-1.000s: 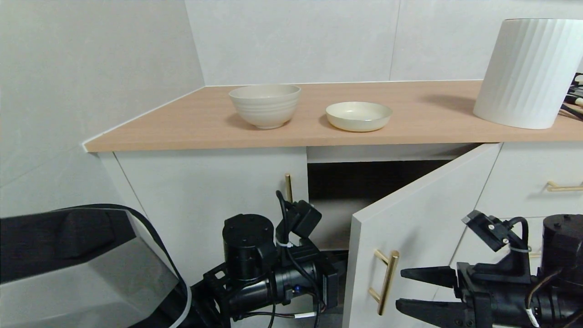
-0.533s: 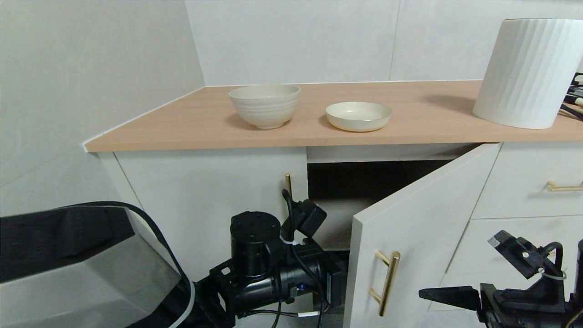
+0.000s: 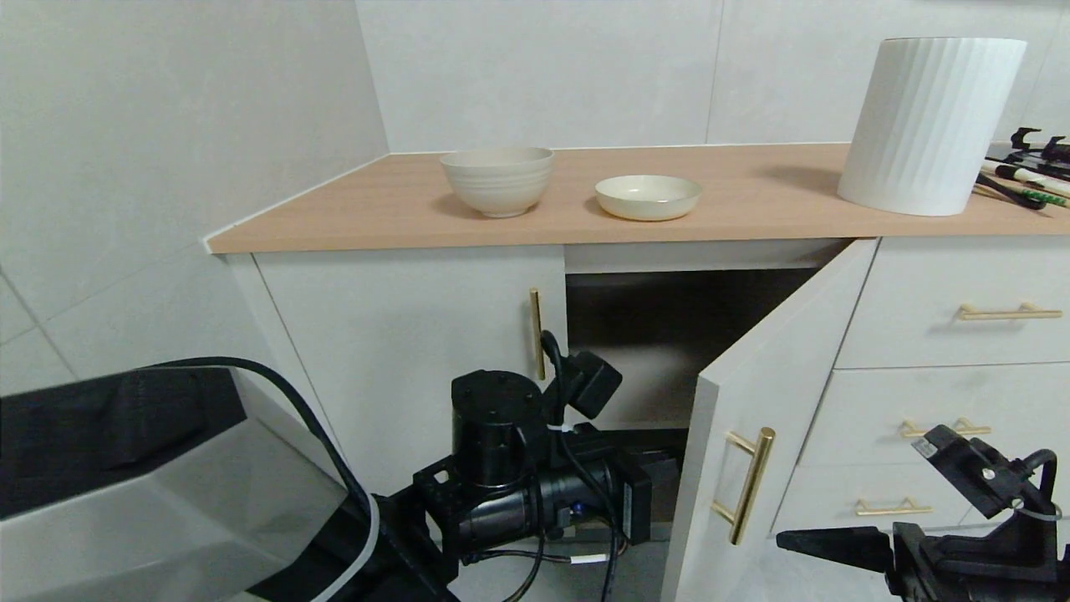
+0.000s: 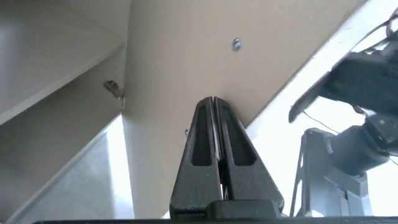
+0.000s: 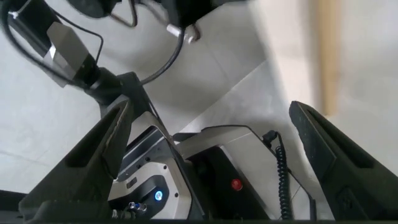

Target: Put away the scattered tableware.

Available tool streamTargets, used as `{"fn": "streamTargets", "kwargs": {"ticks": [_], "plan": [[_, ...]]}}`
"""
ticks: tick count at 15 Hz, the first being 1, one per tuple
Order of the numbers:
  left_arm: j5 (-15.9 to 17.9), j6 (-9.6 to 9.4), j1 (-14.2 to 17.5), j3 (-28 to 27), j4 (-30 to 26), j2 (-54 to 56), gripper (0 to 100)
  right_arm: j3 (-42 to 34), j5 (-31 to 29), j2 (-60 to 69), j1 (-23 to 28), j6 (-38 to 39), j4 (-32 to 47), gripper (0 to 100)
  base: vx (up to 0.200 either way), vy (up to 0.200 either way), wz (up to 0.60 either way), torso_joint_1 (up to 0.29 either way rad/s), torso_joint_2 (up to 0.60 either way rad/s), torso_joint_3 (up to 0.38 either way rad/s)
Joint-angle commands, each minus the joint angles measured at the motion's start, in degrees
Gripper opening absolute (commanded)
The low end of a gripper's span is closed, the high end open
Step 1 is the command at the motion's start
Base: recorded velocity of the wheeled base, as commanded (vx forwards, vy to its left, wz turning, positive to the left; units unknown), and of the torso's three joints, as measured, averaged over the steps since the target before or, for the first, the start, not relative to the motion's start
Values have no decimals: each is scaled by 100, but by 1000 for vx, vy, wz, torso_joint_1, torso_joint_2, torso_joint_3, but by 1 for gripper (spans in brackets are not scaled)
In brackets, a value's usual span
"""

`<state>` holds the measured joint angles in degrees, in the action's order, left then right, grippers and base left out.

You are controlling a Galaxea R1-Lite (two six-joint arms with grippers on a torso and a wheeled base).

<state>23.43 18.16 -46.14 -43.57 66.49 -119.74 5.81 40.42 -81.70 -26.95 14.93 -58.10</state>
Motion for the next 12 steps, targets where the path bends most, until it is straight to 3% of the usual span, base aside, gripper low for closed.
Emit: {"fn": "streamTargets", "kwargs": {"ticks": [1, 8, 11, 12], "plan": [[-5, 12, -9, -372, -206, -182, 0, -1, 1, -12, -3, 1, -8, 100, 0, 0, 0, 0, 0, 0], [-93, 12, -9, -855, -725, -252, 0, -54, 1, 31, -3, -26, -8, 100, 0, 0, 0, 0, 0, 0], [-102, 135, -9, -1057, -883, -287, 0, -54, 1, 40, -3, -26, -8, 100, -200, 0, 0, 7, 4, 1], [-102, 161, -9, -1127, -883, -331, 0, -54, 1, 49, -3, -26, -8, 100, 0, 0, 0, 0, 0, 0]]}}
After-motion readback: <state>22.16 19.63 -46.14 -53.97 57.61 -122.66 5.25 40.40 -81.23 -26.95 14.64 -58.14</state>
